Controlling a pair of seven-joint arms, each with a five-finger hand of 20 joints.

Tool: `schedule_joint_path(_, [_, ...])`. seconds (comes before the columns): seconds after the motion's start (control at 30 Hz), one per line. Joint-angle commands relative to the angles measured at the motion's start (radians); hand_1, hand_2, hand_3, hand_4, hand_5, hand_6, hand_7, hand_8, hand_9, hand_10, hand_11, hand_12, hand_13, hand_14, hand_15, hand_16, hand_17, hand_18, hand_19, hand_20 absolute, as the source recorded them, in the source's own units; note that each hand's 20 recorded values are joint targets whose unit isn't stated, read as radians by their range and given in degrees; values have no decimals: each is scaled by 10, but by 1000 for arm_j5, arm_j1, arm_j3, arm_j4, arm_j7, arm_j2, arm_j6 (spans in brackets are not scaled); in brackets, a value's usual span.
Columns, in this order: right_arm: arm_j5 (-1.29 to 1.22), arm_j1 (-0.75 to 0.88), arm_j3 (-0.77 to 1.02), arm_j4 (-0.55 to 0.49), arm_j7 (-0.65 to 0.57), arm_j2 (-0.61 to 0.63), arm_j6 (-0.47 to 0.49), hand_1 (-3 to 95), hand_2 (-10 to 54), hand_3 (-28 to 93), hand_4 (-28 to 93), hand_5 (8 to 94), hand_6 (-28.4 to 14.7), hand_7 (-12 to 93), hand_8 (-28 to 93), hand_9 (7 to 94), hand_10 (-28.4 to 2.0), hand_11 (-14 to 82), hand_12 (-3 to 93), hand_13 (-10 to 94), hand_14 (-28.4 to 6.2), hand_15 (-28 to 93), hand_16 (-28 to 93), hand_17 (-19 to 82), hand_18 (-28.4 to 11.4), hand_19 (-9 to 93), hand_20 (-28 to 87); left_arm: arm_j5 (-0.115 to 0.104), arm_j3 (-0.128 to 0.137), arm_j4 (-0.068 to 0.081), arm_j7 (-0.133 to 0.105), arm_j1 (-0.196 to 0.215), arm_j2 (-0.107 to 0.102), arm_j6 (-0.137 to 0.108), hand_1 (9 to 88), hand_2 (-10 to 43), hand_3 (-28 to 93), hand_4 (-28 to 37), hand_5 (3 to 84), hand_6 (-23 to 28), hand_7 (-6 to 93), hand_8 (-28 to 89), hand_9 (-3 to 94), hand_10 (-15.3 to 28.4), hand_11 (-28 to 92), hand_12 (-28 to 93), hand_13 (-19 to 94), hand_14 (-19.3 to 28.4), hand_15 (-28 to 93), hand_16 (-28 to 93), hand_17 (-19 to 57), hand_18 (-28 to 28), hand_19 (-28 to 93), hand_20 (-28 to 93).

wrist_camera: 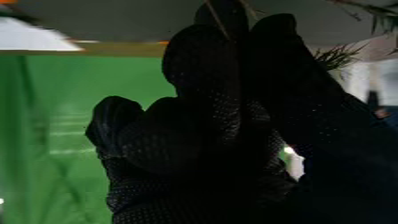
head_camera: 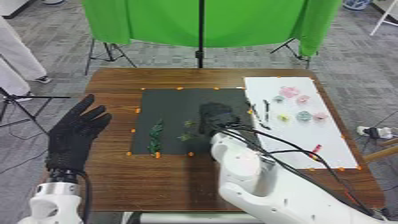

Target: Arrange flowers

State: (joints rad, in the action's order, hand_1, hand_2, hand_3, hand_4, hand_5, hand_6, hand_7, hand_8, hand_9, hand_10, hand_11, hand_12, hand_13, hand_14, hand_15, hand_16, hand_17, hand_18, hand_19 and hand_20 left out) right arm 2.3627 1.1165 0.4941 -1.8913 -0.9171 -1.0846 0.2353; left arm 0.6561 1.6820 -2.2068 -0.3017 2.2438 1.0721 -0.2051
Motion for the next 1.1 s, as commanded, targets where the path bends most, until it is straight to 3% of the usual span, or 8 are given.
schedule_joint_path(0.03, [34, -22, -37, 54, 30, -83, 75, 488, -92, 735, -258, 932, -24, 178, 115, 920, -131, 477, 219, 814, -106, 830, 183, 439, -274, 932, 602, 27, 7, -3, 71, -24, 35, 14, 257, 72, 792, -236, 388, 92, 145, -102, 375, 205, 271, 113, 277, 276, 550, -85, -72, 273, 591, 109])
schedule_joint_path(0.27, [20, -58, -79, 116, -4, -123, 111, 457, -62, 751, -246, 937, -20, 225, 67, 935, -134, 490, 220, 830, -109, 840, 187, 452, -278, 932, 630, 36, 1, 2, 97, -51, 35, 25, 257, 73, 792, -236, 388, 93, 145, -102, 375, 205, 273, 114, 278, 277, 551, -85, -72, 273, 591, 109])
schedule_joint_path(0.43, [6, -72, -100, 142, -35, -136, 97, 419, -8, 765, -215, 937, -11, 303, -117, 937, -137, 520, 196, 849, -112, 837, 191, 473, -283, 932, 647, 40, -8, 8, 107, -69, 36, 33, 257, 73, 792, -234, 388, 93, 145, -102, 375, 205, 273, 114, 278, 277, 551, -85, -72, 273, 591, 109])
schedule_joint_path(0.9, [-31, -119, -145, 187, -124, -166, 3, 409, 8, 772, -207, 937, -4, 348, -138, 937, -133, 572, 162, 879, -111, 830, 198, 507, -284, 932, 663, 49, -35, 27, 136, -110, 39, 58, 258, 74, 791, -232, 391, 95, 145, -102, 376, 206, 273, 114, 278, 277, 551, -85, -72, 272, 591, 110])
schedule_joint_path(1.1, [-57, -109, -125, 187, -138, -186, 60, 406, 17, 770, -213, 937, -2, 355, -142, 937, -129, 578, 156, 883, -113, 828, 201, 510, -284, 932, 665, 51, -42, 31, 140, -118, 38, 61, 258, 75, 791, -232, 393, 96, 144, -102, 376, 205, 274, 114, 278, 277, 551, -85, -72, 272, 591, 111])
